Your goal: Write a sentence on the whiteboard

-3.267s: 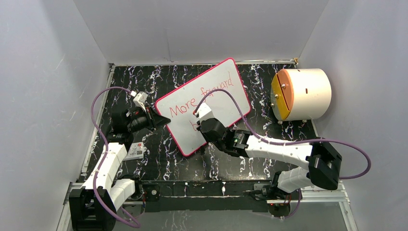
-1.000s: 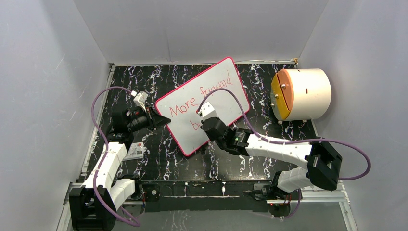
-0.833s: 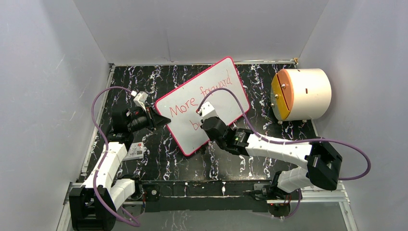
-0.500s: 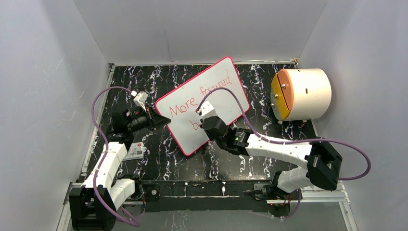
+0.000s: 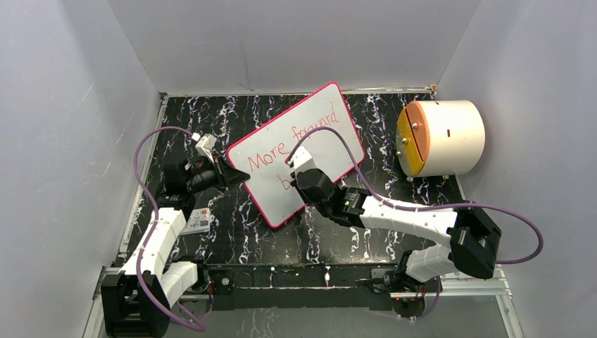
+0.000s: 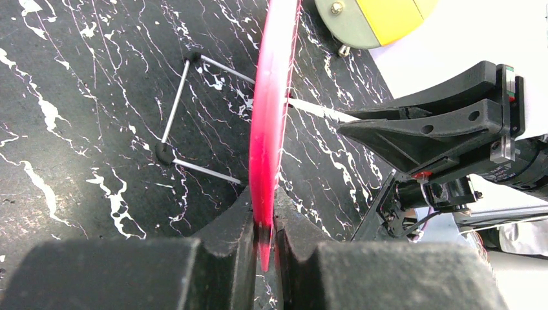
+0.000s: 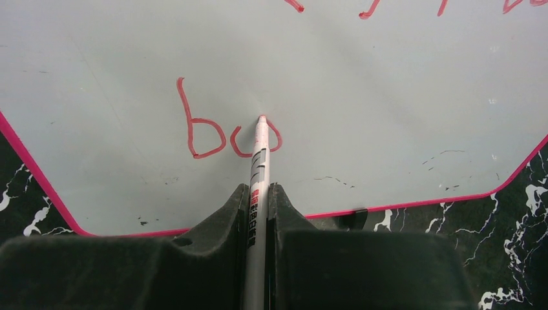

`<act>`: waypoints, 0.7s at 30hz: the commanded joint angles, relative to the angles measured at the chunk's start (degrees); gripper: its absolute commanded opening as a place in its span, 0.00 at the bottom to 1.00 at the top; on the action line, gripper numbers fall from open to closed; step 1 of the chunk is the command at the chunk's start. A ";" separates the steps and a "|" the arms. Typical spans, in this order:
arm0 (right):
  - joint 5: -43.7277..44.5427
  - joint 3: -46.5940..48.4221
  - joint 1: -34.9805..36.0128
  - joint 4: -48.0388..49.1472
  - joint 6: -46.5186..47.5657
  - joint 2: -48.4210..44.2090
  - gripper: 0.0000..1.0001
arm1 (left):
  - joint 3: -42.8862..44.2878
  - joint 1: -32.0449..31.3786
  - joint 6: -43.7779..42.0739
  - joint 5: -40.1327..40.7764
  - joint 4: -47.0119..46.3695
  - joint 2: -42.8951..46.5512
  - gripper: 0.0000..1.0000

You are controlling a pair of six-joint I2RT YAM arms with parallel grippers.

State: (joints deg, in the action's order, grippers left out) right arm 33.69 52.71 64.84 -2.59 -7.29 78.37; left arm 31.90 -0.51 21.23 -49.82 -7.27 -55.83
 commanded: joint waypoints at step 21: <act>-6.67 1.20 -0.33 -1.74 -1.31 -2.08 0.00 | 0.08 0.43 -1.71 4.02 4.25 -0.64 0.00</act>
State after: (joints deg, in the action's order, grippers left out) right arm 28.53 52.77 64.84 -4.01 -7.49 77.82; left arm 31.90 -0.51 21.21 -49.76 -7.22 -55.83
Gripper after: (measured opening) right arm 0.195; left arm 0.092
